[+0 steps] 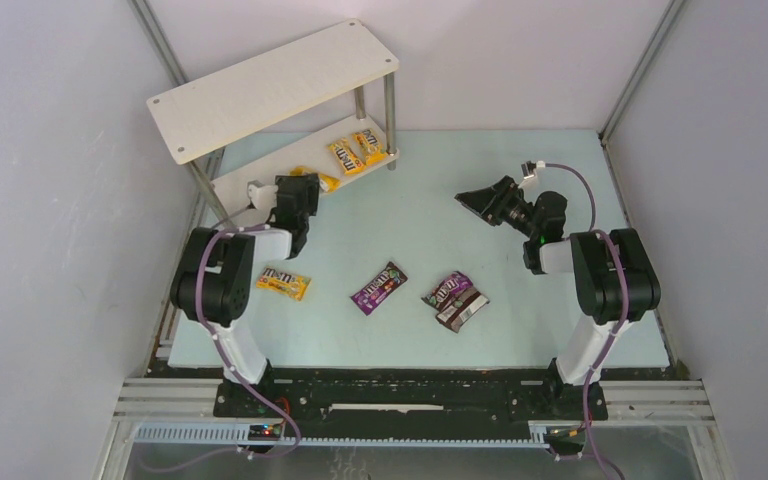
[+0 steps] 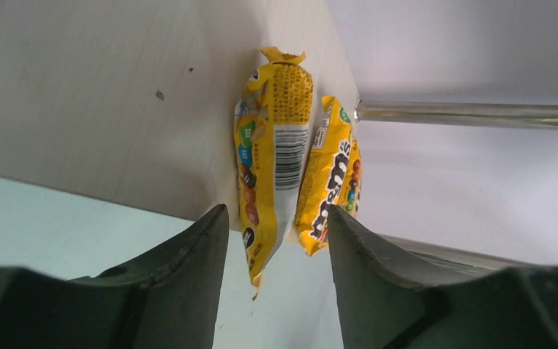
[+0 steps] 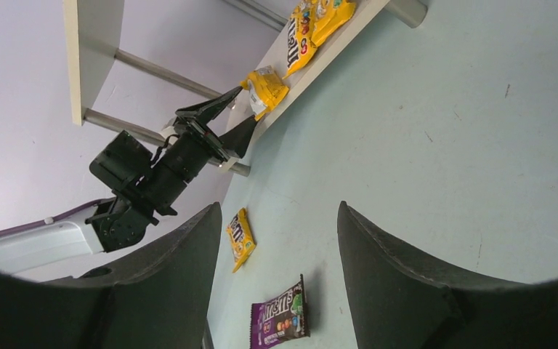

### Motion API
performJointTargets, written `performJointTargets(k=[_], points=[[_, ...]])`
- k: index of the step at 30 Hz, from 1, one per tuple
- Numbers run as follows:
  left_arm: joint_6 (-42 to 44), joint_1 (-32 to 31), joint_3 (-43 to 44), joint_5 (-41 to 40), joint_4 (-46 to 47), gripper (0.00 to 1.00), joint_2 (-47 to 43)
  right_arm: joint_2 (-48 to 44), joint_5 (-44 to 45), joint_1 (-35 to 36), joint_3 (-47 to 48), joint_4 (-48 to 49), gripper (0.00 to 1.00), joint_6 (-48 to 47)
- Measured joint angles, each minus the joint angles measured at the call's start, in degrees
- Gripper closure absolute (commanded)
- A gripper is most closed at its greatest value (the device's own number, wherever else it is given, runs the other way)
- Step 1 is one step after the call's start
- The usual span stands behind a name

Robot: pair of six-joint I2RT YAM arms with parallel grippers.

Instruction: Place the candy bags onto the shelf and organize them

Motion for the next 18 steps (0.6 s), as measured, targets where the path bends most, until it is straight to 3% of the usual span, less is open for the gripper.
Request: performJointTargets(k=[10,18], points=[[-2.36,1.16,3.98,0.74,1.88,0.49,4.22,0.63,-0.63,-0.35,0.0,1.64,0.32,0.68],[-0.74,3.74,7.26,3.72,1.51,0.6,7.08,1.09,-0.83,-0.44,0.0,2.43,0.32,1.44]])
